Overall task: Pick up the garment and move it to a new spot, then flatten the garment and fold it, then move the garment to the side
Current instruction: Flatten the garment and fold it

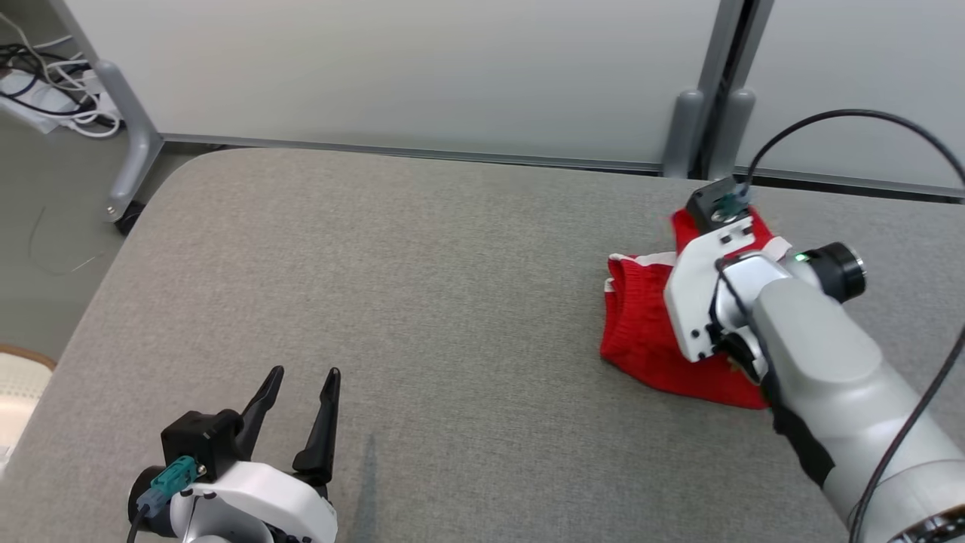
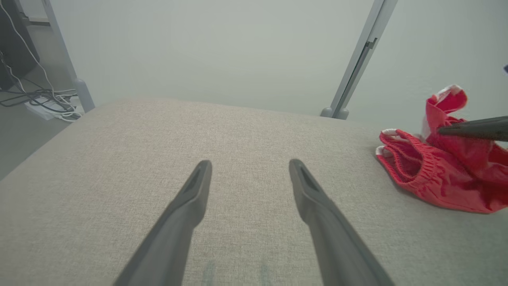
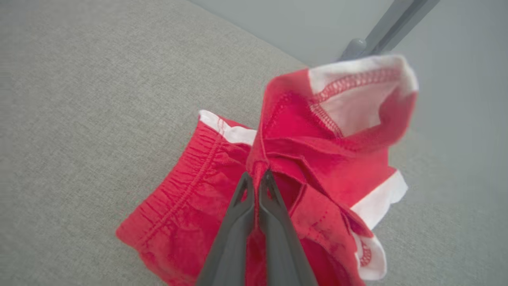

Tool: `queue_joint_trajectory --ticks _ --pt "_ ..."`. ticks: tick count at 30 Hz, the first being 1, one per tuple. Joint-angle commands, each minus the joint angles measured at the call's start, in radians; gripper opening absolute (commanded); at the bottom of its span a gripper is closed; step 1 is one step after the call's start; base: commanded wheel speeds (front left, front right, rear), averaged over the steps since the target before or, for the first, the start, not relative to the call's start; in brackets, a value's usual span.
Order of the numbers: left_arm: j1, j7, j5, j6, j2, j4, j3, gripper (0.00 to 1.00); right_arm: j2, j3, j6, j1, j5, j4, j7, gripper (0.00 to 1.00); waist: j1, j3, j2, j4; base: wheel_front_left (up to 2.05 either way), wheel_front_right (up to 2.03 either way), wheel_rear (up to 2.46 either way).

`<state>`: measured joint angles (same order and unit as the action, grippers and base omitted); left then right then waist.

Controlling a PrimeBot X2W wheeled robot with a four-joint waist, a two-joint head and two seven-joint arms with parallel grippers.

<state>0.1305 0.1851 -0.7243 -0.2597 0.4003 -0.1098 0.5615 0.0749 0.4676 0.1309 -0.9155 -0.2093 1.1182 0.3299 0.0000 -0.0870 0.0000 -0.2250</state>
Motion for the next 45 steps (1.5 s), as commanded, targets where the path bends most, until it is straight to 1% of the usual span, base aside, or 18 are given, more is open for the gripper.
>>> queue_joint_trajectory --ticks 1,6,7,12,13,14,18,20,23,27,30,33,34,35,36,37,40,45 --pt "0.008 0.000 -0.005 0.003 0.003 -0.004 -0.003 1.00 -0.005 0.019 0.000 0.022 -0.019 -0.021 0.020 0.00 0.0000 -0.003 0.0000 -0.016 0.00 0.00 0.00" --pt "-0.001 0.008 -0.010 0.005 -0.004 -0.011 -0.001 1.00 -0.012 0.089 0.000 0.076 -0.085 -0.109 0.084 0.00 0.0000 0.000 0.0000 -0.033 0.00 0.00 0.00" --pt "-0.004 0.009 -0.012 0.005 -0.003 -0.015 -0.001 1.00 -0.002 0.109 0.000 0.099 -0.104 -0.138 0.106 0.00 0.0000 0.002 0.0000 -0.035 0.00 0.00 0.00" --pt "-0.005 0.011 -0.015 0.007 -0.002 -0.019 -0.001 1.00 0.021 0.107 0.000 0.130 -0.130 -0.194 0.113 0.00 0.0000 0.005 0.0000 -0.032 0.00 0.00 0.00" --pt "-0.004 0.011 -0.014 0.008 -0.001 -0.019 0.000 1.00 0.021 0.101 0.000 0.130 -0.132 -0.205 0.098 0.55 0.0000 0.006 0.0000 -0.031 0.00 0.00 0.00" --pt "-0.002 0.011 -0.012 0.008 0.001 -0.020 0.000 1.00 0.019 0.088 0.000 0.132 -0.136 -0.219 0.075 1.00 0.0000 0.007 0.0000 -0.029 0.00 0.00 0.00" --pt "-0.007 0.012 -0.013 0.007 0.005 -0.022 0.002 1.00 0.003 0.057 0.000 0.151 -0.172 -0.257 0.044 1.00 0.0000 0.018 0.0000 -0.020 0.00 0.00 0.00" --pt "-0.010 0.011 -0.014 0.008 0.006 -0.023 0.003 1.00 0.003 0.051 0.000 0.145 -0.175 -0.269 0.039 1.00 0.0000 0.021 0.0000 -0.018 0.00 0.00 0.00" --pt "-0.017 0.008 -0.015 0.006 0.010 -0.023 0.004 1.00 0.018 0.015 0.000 0.128 -0.167 -0.304 -0.004 1.00 0.0000 0.033 0.0000 -0.010 0.00 0.00 0.00" --pt "-0.021 0.007 -0.017 0.004 0.014 -0.018 0.007 1.00 0.062 -0.075 0.000 0.133 -0.107 -0.310 -0.046 1.00 0.0000 0.047 0.0000 -0.003 0.00 0.00 0.00" --pt "-0.024 0.008 -0.013 0.005 0.018 -0.013 0.010 1.00 0.099 -0.138 0.000 0.163 -0.042 -0.298 -0.052 1.00 0.0000 0.053 0.0000 -0.001 0.00 0.00 0.00" --pt "-0.024 0.009 -0.010 0.003 0.018 -0.007 0.013 1.00 0.120 -0.178 0.000 0.212 0.017 -0.270 -0.029 1.00 0.0000 0.051 0.0000 -0.003 0.00 0.00 0.00" --pt "-0.022 0.009 -0.009 0.002 0.017 -0.005 0.015 1.00 0.122 -0.188 0.000 0.225 0.029 -0.266 -0.022 0.74 0.0000 0.047 0.0000 -0.005 0.00 0.00 0.00" --pt "-0.021 0.008 -0.008 0.001 0.017 -0.003 0.015 1.00 0.120 -0.195 0.000 0.236 0.037 -0.262 -0.014 0.31 0.0000 0.042 0.0000 -0.006 0.00 0.00 0.00" --pt "-0.018 0.008 -0.008 0.001 0.017 -0.001 0.015 1.00 0.115 -0.199 0.000 0.249 0.043 -0.258 -0.009 0.17 0.0000 0.035 0.0000 -0.008 0.00 0.00 0.00" --pt "-0.015 0.008 -0.009 0.002 0.016 0.000 0.015 1.00 0.110 -0.194 0.000 0.261 0.044 -0.255 0.000 0.00 0.0000 0.028 0.0000 -0.010 0.00 0.00 0.00" --pt "-0.002 0.010 -0.011 0.003 0.014 0.002 0.012 1.00 0.100 -0.178 0.000 0.276 0.040 -0.253 0.024 0.00 0.0000 0.004 0.0000 -0.016 0.00 0.00 0.00" --pt "0.017 0.017 -0.007 0.012 0.009 -0.004 0.014 1.00 0.102 -0.131 0.000 0.266 0.049 -0.251 0.058 0.00 0.0000 -0.028 0.0000 -0.033 0.00 0.00 0.00"
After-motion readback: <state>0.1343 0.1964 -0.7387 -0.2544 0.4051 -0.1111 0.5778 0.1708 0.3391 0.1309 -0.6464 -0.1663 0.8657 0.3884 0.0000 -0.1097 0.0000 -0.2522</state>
